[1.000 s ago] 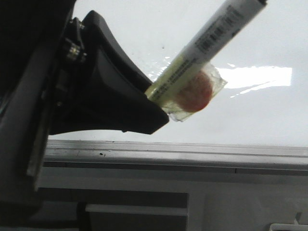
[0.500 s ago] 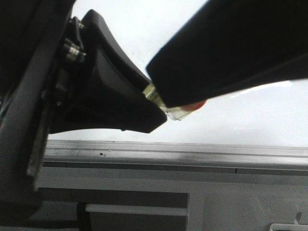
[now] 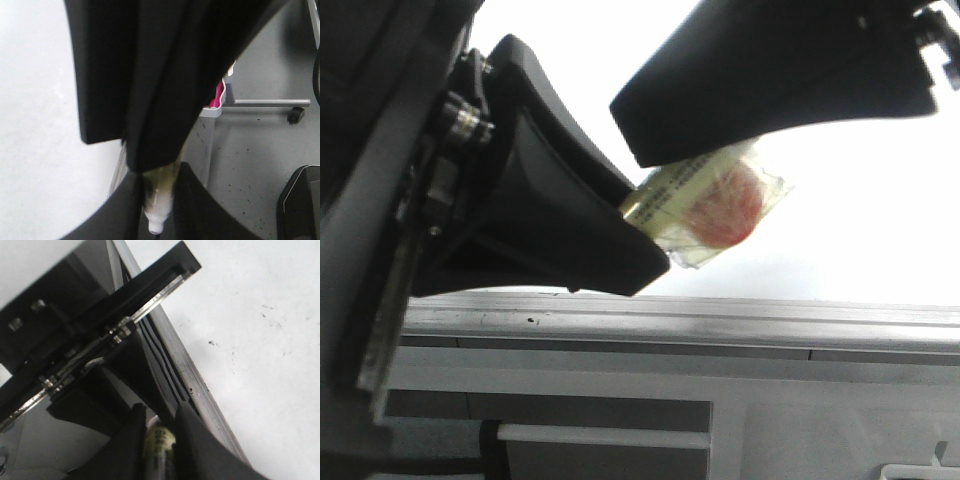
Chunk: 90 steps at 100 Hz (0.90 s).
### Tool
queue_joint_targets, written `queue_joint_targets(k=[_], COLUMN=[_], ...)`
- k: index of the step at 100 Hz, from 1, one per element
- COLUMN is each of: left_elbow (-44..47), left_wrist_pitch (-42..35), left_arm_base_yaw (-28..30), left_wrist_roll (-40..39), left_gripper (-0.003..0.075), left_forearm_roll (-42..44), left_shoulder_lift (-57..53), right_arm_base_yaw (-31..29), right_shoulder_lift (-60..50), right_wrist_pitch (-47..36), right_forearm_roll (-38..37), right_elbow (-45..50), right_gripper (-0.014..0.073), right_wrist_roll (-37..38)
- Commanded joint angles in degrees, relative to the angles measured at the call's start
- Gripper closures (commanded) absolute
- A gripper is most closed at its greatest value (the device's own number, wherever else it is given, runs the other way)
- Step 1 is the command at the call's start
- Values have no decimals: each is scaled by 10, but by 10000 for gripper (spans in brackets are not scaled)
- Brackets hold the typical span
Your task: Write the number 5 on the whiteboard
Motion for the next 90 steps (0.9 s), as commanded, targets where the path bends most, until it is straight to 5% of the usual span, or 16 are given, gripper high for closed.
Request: queue_joint_targets(k=[1, 17, 24, 39, 48, 73, 90], left_elbow=[-19, -19, -19, -19, -19, -7, 32], left_wrist_pitch=[-56, -86, -99, -96, -99, -96, -99], left_arm_base_yaw=[-2, -2, -2, -1, -1, 9, 71], left_wrist_roll=[4, 4, 4, 4, 4, 0, -1], left_gripper=[740, 708, 600, 243, 148, 216, 392], left_forearm_roll=[1, -20, -35, -94, -97, -103, -153], left_shoulder_lift=[-12, -13, -13, -19, -43, -174, -289], right_arm_base_yaw=[4, 4, 4, 4, 4, -15, -59], right_shoulder_lift=[-5, -5, -5, -7, -7, -7, -7], right_wrist_pitch=[-5, -5, -9, -45, -61, -83, -95], right_forearm_roll=[28, 27, 23, 9, -6, -64, -88], right_elbow=[-19, -19, -19, -20, -20, -54, -76], right_gripper=[663, 663, 663, 663, 663, 663, 663], right_wrist_roll=[0, 0, 0, 0, 0, 0, 0])
